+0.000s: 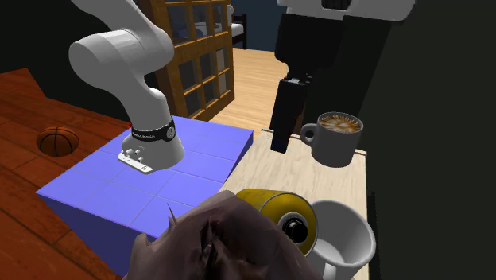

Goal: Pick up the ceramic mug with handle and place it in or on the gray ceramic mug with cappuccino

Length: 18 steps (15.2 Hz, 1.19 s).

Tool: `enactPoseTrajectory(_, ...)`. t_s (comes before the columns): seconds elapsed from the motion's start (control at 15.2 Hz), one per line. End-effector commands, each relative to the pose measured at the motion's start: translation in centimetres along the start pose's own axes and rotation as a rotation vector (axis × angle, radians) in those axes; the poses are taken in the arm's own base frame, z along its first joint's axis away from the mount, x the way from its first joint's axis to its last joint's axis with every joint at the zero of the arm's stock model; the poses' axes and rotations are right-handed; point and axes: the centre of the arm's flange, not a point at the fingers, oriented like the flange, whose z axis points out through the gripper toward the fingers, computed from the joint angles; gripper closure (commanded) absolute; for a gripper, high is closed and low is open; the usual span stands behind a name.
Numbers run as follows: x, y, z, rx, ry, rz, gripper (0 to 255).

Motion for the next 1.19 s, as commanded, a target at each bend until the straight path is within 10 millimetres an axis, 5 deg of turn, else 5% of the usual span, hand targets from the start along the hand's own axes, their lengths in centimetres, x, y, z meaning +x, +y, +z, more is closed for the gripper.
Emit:
enactPoseTrajectory(0.0, 2.1, 1.5, 1.0, -0.001, 0.018, 0.004, 0)
enactPoseTrajectory(0.46, 8.4, 5.8, 4.2, -0.001, 0.073, 0.017, 0)
enactPoseTrajectory(1.12, 8.7, 5.8, 8.2, -0.001, 0.073, 0.017, 0)
